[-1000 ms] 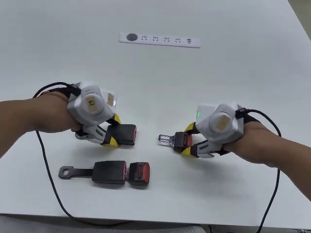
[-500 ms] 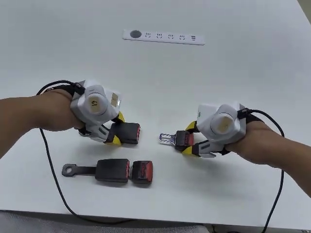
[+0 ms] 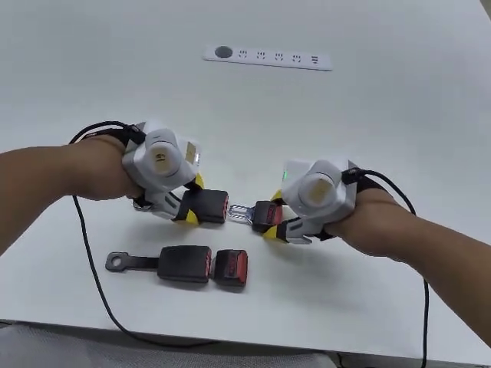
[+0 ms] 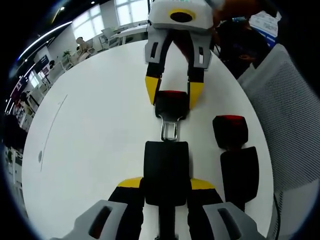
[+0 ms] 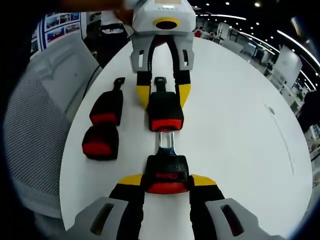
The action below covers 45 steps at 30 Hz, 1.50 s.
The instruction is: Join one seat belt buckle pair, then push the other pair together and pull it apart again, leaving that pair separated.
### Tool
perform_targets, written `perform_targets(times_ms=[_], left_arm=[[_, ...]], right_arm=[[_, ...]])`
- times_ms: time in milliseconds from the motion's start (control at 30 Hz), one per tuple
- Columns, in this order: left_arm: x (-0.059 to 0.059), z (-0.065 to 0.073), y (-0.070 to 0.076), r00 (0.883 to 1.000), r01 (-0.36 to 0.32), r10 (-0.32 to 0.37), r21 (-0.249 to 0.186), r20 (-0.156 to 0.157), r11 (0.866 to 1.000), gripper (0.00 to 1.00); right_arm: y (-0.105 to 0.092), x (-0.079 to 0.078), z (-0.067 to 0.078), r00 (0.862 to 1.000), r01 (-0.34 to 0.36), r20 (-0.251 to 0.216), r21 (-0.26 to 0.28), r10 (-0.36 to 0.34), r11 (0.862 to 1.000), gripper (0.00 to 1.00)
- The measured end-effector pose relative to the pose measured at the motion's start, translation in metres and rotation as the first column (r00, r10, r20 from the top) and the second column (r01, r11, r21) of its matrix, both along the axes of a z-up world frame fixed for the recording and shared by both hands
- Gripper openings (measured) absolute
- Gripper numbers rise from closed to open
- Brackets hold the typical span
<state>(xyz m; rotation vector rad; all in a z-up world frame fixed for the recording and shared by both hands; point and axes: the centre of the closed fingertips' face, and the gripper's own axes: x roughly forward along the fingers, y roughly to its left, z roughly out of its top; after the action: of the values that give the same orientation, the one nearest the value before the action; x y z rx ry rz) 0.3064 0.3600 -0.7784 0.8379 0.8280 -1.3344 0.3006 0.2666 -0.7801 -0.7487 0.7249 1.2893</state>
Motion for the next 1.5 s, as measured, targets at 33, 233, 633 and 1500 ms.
perform_targets(times_ms=[33,233,633,1500], left_arm=[[0.000,0.000,0.000,1.000,-0.001,0.001,0.000,0.000,1.000,0.33],[0.000,0.000,0.000,1.000,-0.005,0.005,-0.003,0.000,1.000,0.33],[0.000,-0.001,-0.001,1.000,0.003,-0.004,-0.012,-0.009,1.000,0.33],[-0.002,-0.002,-0.002,0.999,-0.009,0.008,-0.025,-0.031,1.000,0.32]], right_arm=[[0.002,0.001,0.000,1.000,0.003,0.000,-0.004,-0.003,1.000,0.31],[0.005,0.001,0.001,1.000,-0.007,0.013,-0.018,0.007,1.000,0.31],[0.017,0.003,0.002,1.000,-0.022,0.001,0.019,0.021,1.000,0.31],[0.028,0.007,0.002,1.000,-0.018,-0.010,0.033,0.018,0.999,0.30]])
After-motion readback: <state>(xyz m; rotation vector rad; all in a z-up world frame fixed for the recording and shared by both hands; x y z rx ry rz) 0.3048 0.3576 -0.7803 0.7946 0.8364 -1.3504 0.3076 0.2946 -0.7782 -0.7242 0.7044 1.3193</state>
